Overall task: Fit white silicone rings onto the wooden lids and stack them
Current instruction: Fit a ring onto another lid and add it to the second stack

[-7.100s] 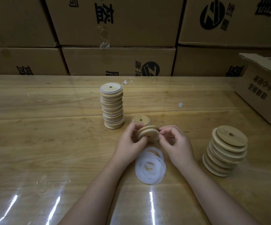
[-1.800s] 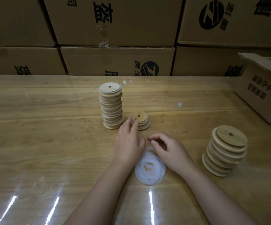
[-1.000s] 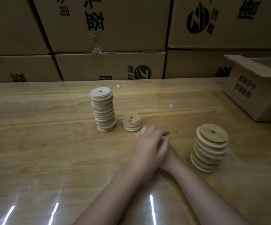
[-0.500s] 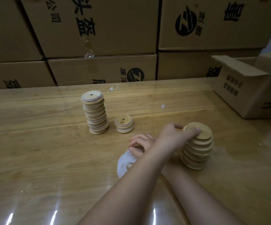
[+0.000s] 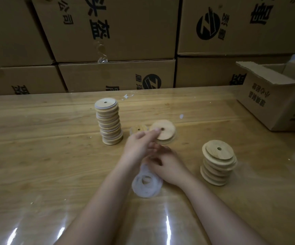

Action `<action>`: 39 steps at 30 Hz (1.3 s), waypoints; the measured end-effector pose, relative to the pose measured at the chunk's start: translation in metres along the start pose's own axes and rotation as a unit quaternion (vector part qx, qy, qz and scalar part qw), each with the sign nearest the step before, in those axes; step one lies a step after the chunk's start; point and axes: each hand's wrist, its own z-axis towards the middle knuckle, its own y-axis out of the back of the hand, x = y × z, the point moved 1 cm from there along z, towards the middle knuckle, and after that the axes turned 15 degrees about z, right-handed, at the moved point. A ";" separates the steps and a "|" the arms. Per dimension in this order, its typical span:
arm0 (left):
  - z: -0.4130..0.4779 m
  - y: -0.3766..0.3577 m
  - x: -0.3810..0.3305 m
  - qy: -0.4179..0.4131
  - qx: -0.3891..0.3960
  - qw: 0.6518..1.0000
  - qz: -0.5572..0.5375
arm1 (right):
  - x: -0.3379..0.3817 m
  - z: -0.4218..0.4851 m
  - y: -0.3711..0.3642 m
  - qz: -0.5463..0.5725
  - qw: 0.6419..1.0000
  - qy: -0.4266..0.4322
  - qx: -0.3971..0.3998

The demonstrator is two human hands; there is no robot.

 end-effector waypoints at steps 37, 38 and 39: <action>0.013 0.049 0.063 -0.198 -0.084 0.957 0.195 | -0.002 0.001 0.002 0.264 0.949 0.011 -0.172; 0.012 0.049 0.063 -0.206 -0.084 0.954 0.202 | -0.001 0.001 0.003 0.258 0.947 0.028 -0.189; 0.012 0.048 0.064 -0.217 -0.083 0.949 0.214 | -0.001 0.001 0.003 0.255 0.943 0.043 -0.207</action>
